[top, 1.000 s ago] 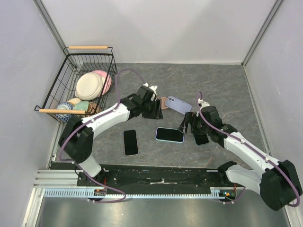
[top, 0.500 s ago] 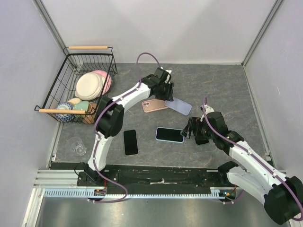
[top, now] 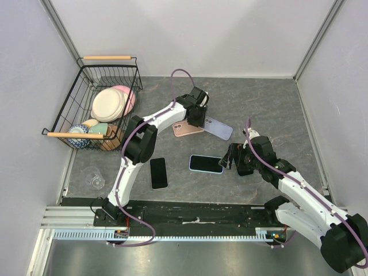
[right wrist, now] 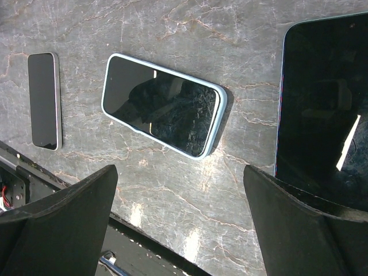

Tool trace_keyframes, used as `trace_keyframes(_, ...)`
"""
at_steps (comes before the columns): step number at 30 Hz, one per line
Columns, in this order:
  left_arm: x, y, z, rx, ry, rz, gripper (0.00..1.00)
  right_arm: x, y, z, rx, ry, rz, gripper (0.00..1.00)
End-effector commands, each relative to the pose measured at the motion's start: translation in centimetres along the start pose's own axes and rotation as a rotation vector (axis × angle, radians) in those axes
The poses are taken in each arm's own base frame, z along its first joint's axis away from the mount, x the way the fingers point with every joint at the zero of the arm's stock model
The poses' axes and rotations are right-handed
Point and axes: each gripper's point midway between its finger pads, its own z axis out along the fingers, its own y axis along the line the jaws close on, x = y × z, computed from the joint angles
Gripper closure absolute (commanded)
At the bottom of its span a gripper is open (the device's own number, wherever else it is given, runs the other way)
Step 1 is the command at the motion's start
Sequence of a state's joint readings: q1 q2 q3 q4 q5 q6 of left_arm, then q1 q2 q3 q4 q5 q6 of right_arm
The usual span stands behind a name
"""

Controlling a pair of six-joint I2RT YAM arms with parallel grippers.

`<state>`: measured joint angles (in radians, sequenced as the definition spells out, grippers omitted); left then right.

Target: Put the phone into the phone case

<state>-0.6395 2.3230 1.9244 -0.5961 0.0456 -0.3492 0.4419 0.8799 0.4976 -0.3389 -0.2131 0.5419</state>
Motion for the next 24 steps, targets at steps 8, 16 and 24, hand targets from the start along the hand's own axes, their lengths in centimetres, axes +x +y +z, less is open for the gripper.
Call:
trace_keyframes(8,-1.7,-0.2,0.4,0.028,-0.050,0.040,0.98,0.6,-0.3,0.5,0.002,0.028,-0.007,0.02)
trace_keyframes(16,-4.2,-1.0,-5.7,0.073,-0.174,0.028,0.98,0.9,-0.2,0.7,-0.010,0.035,0.011,0.02)
trace_keyframes(24,-0.6,1.9,-12.5,0.088,-0.250,-0.078,0.98,1.4,1.0,1.4,-0.080,0.081,0.024,0.04)
